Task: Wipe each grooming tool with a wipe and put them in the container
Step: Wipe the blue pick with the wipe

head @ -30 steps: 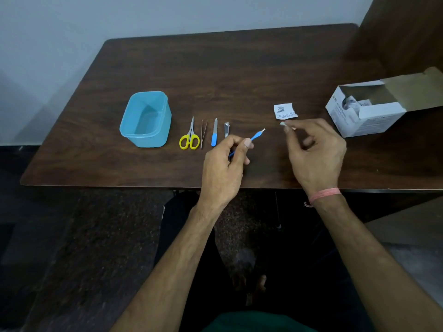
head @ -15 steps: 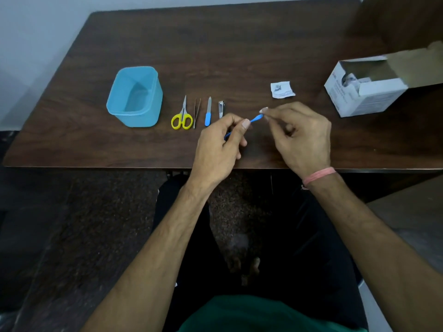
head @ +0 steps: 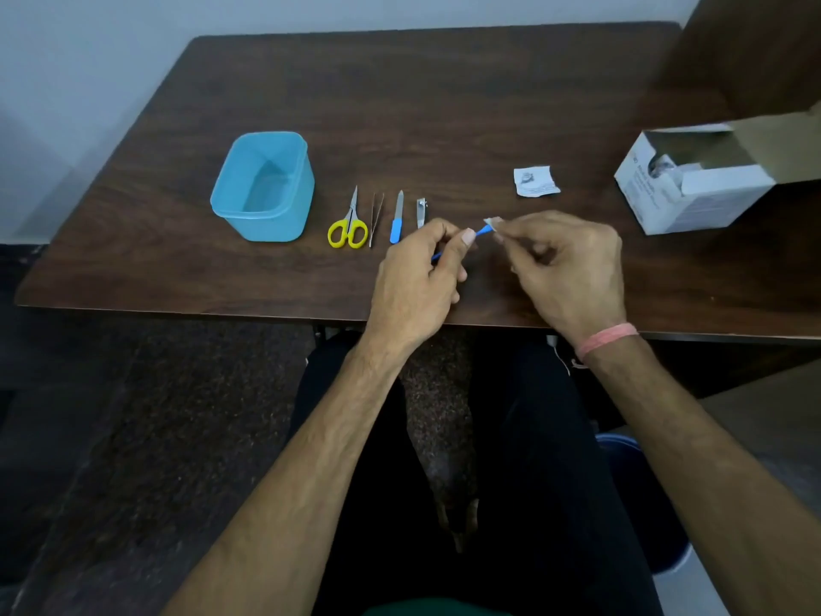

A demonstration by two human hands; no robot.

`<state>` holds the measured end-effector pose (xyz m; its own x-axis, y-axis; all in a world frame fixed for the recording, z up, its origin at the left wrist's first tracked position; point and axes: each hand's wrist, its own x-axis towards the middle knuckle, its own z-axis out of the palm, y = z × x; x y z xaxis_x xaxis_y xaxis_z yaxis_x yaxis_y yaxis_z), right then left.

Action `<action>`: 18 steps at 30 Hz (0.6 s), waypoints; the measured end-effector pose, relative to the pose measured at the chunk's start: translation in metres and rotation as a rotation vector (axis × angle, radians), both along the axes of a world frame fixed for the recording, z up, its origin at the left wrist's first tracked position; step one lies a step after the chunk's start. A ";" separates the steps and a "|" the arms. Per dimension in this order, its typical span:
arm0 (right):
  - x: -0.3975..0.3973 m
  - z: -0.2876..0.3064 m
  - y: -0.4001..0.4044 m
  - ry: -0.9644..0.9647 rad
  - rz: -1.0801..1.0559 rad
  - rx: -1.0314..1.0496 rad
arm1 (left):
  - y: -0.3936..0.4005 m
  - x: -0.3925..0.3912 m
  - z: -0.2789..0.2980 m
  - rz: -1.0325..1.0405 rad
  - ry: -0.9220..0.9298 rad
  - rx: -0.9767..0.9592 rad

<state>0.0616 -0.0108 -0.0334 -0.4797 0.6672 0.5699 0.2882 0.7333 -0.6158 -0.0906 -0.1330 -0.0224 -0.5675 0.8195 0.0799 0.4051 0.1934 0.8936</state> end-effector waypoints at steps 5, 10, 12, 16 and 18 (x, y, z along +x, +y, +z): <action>-0.003 -0.002 0.004 -0.002 -0.044 0.016 | 0.003 -0.002 -0.003 0.003 0.022 -0.004; -0.001 -0.004 0.007 0.004 -0.085 0.043 | 0.004 0.000 -0.002 0.017 0.029 0.021; 0.000 -0.006 0.008 0.013 -0.126 0.018 | 0.004 0.002 -0.004 0.038 0.029 0.034; 0.003 -0.005 0.006 0.099 -0.157 -0.045 | 0.002 0.004 -0.005 0.058 0.032 0.044; 0.001 -0.005 0.004 0.054 -0.035 -0.023 | 0.002 0.004 -0.005 0.056 0.030 0.041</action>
<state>0.0624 -0.0065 -0.0379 -0.4253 0.6959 0.5787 0.2792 0.7090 -0.6475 -0.0863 -0.1312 -0.0275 -0.6090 0.7824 0.1305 0.4218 0.1801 0.8886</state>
